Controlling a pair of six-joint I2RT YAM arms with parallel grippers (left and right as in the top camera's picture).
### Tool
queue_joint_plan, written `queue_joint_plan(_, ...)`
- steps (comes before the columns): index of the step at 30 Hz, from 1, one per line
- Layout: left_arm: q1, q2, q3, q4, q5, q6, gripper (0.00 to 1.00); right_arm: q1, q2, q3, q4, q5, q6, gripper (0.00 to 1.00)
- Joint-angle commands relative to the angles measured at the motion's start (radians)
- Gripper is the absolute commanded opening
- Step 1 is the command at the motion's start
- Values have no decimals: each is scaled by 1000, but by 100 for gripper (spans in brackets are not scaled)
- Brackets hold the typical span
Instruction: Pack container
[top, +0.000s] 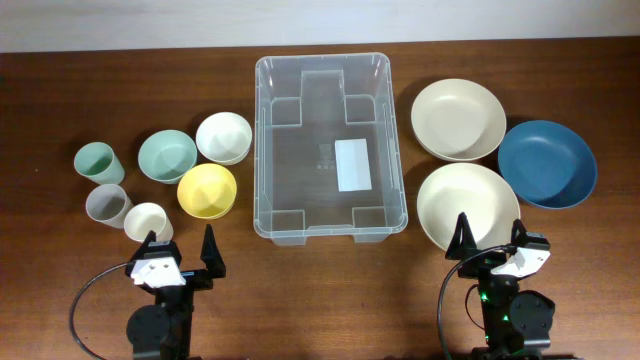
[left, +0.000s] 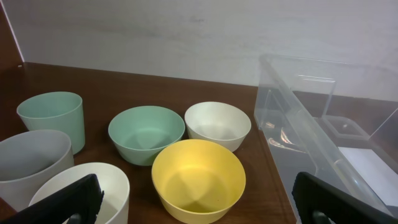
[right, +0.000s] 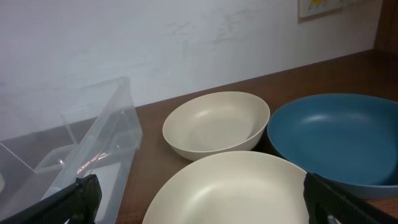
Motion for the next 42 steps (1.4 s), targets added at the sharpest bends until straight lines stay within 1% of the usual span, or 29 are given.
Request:
queue_joint_plan(1, -4, -10, -12, 6, 14, 16, 100, -6, -8, -5, -8, 5, 5, 99)
queue_joint_plan(18, -4, -10, -12, 6, 14, 16, 100, -6, -8, -5, -6, 20, 5, 99)
queue_joint_plan(22, -4, -10, -12, 6, 14, 16, 100, -6, -7, -5, -8, -25, 10, 99)
queue_joint_plan(24, -4, -10, -12, 6, 14, 16, 100, -6, -5, 2, -19, -28, 55, 99)
queue_joint_plan(26, -4, -10, -12, 6, 14, 16, 100, -7, 10, 47, -81, -13, 119, 99)
queue_joint_plan(28, -4, -10, -12, 6, 14, 16, 100, -7, 35, 122, -159, 34, 151, 99)
queue_joint_plan(30, -4, -10, -12, 6, 14, 16, 100, -7, 80, 216, -229, 114, 150, 99)
queue_joint_plan(32, -4, -10, -12, 6, 14, 16, 100, -7, 146, 324, -272, 201, 134, 100)
queue_joint_plan(34, -4, -10, -12, 6, 14, 16, 100, -7, 241, 449, -298, 266, 90, 99)
queue_joint_plan(35, -4, -10, -12, 6, 14, 16, 100, -7, 352, 577, -340, 306, 48, 99)
queue_joint_plan(36, -4, -10, -12, 6, 14, 16, 100, -7, 431, 661, -380, 328, 37, 99)
queue_joint_plan(37, -4, -10, -12, 6, 14, 16, 100, -7, 492, 725, -417, 336, 33, 99)
queue_joint_plan(42, -4, -10, -12, 6, 14, 16, 100, -7, 898, 1157, -731, 335, 60, 99)
